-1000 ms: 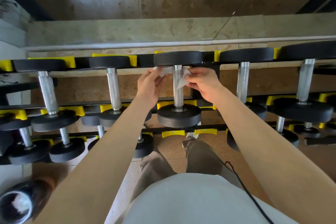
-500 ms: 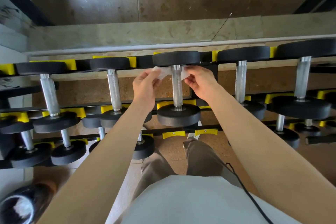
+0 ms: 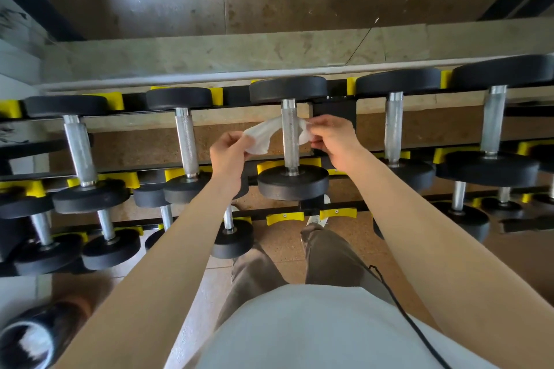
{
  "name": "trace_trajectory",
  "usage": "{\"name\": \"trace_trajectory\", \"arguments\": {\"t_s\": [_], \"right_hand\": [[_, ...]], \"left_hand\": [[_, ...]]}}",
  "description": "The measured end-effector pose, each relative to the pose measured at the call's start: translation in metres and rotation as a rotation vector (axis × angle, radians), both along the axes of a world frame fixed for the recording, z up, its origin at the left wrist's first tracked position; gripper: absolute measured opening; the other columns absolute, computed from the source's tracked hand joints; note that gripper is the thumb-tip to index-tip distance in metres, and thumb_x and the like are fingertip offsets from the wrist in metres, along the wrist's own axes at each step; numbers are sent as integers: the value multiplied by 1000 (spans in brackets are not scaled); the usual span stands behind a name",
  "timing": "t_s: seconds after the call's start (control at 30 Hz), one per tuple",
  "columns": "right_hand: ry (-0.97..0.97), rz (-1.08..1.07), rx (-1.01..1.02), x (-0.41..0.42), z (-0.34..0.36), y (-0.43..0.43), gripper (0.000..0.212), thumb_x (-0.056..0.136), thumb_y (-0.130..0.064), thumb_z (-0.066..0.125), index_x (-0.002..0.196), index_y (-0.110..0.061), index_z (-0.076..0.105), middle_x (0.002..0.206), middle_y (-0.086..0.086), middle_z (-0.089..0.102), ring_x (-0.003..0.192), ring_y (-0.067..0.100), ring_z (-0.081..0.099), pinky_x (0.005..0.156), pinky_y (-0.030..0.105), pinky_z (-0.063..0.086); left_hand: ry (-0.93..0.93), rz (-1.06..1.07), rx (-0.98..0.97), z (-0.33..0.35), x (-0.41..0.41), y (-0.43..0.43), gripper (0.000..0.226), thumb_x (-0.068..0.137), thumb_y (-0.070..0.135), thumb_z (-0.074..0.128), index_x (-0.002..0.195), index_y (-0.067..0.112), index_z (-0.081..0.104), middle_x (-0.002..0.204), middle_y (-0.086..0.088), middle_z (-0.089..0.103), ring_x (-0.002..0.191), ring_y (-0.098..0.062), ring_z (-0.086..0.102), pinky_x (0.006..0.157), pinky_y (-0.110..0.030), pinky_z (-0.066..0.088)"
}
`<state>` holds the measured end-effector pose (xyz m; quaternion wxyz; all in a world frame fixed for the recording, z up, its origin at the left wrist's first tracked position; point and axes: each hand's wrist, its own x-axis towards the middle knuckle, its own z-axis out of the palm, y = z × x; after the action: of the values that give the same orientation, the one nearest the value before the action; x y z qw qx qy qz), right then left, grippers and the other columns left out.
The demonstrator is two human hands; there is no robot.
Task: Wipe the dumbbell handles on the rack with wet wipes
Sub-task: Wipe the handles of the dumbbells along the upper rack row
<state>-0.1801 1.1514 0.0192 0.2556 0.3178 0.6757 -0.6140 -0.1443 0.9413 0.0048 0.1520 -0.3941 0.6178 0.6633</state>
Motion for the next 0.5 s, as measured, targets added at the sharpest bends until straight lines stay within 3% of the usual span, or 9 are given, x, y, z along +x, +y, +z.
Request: {"name": "trace_trajectory", "arguments": {"t_s": [0.1, 0.2, 0.3, 0.4, 0.5], "right_hand": [[8, -194, 75, 1, 0, 18, 10, 90, -8, 59, 90, -14, 68, 96, 10, 67, 85, 22, 64, 75, 33, 54], [19, -193, 183, 8, -1, 31, 11, 89, -8, 59, 90, -14, 68, 83, 6, 64, 72, 14, 57, 63, 25, 48], [31, 71, 227, 17, -4, 21, 12, 92, -9, 63, 97, -17, 70, 89, 1, 67, 75, 10, 59, 66, 23, 50], [65, 449, 323, 24, -9, 6, 16, 89, -9, 69, 102, -16, 73, 97, -3, 69, 88, 11, 63, 83, 29, 53], [49, 635, 466, 27, -8, 13, 15, 89, -12, 70, 102, -15, 74, 100, 0, 71, 94, 15, 65, 89, 32, 54]], "left_hand": [[-45, -173, -56, -7, 0, 12, 24, 87, 8, 74, 106, 22, 66, 112, 0, 68, 106, -19, 67, 91, -35, 59], [-34, -338, -131, -7, 2, 18, 21, 90, 10, 71, 101, 27, 69, 109, 3, 68, 103, -16, 65, 88, -32, 58], [-32, -292, -226, 4, 8, 5, 11, 90, 14, 66, 90, 21, 74, 94, 2, 69, 87, -15, 62, 71, -24, 50], [-34, -243, -358, 9, 14, -9, 15, 90, 16, 63, 80, 25, 70, 84, 3, 66, 79, -12, 57, 69, -24, 49], [-5, -422, -398, 8, 14, -3, 14, 93, 17, 61, 93, 17, 76, 87, 3, 68, 79, -11, 58, 69, -23, 47]]}}
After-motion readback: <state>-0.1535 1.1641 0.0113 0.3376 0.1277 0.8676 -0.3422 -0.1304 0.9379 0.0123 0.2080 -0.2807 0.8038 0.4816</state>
